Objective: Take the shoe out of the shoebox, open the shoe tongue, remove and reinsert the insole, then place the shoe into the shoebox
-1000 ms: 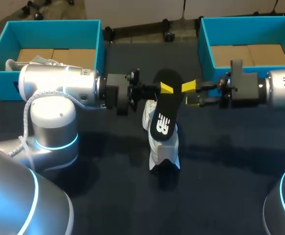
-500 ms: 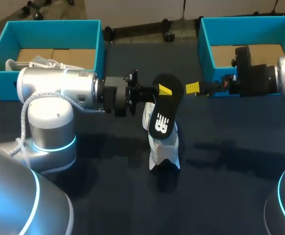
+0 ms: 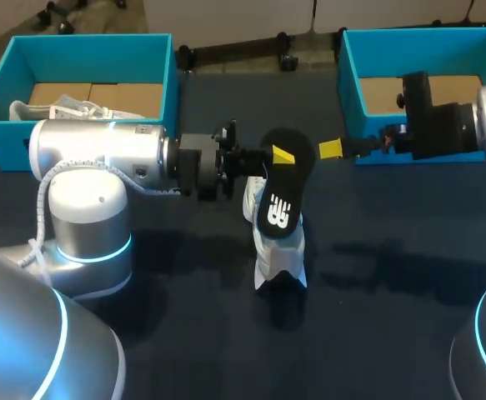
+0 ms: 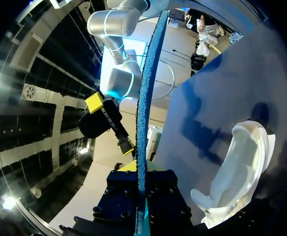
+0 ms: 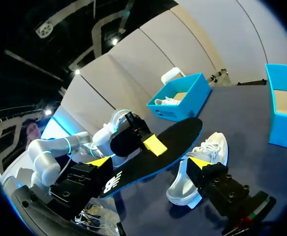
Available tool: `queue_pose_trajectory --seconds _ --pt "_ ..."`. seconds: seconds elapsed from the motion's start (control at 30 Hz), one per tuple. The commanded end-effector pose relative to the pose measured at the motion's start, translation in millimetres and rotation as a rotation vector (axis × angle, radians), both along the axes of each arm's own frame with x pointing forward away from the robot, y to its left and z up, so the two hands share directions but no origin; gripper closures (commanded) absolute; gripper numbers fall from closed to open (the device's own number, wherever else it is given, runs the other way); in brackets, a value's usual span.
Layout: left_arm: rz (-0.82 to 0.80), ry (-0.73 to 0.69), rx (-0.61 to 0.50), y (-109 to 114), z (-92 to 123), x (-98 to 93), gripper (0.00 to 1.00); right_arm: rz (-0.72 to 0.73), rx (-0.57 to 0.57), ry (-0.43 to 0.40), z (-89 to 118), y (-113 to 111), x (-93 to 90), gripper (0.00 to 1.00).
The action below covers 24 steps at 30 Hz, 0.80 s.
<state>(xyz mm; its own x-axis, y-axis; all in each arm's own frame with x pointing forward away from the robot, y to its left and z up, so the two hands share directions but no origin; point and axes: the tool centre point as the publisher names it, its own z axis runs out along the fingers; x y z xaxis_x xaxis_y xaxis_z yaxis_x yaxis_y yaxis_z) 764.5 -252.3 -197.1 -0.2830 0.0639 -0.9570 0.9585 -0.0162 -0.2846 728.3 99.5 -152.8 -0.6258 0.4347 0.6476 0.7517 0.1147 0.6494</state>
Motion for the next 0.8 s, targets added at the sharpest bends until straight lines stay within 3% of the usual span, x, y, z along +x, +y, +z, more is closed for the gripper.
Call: queue_pose_trajectory --seconds 0.03,0.4,0.63,0.8 --pt "0.004 -0.002 -0.001 -0.4 -0.5 -1.3 1.00 -0.003 -0.004 0.001 0.0 0.8 -1.4 0.00" --pt "0.004 -0.002 -0.001 -0.4 -0.5 -1.3 1.00 -0.003 -0.004 0.001 0.0 0.8 -1.4 0.00" --pt "-0.018 0.108 -0.045 5.3 22.7 -6.2 1.00 0.050 -0.044 -0.144 2.9 -18.3 -0.2 0.00" --pt "-0.052 0.227 -0.076 8.2 25.2 -13.2 1.00 0.094 -0.092 -0.223 -7.9 -26.2 -2.8 0.00"
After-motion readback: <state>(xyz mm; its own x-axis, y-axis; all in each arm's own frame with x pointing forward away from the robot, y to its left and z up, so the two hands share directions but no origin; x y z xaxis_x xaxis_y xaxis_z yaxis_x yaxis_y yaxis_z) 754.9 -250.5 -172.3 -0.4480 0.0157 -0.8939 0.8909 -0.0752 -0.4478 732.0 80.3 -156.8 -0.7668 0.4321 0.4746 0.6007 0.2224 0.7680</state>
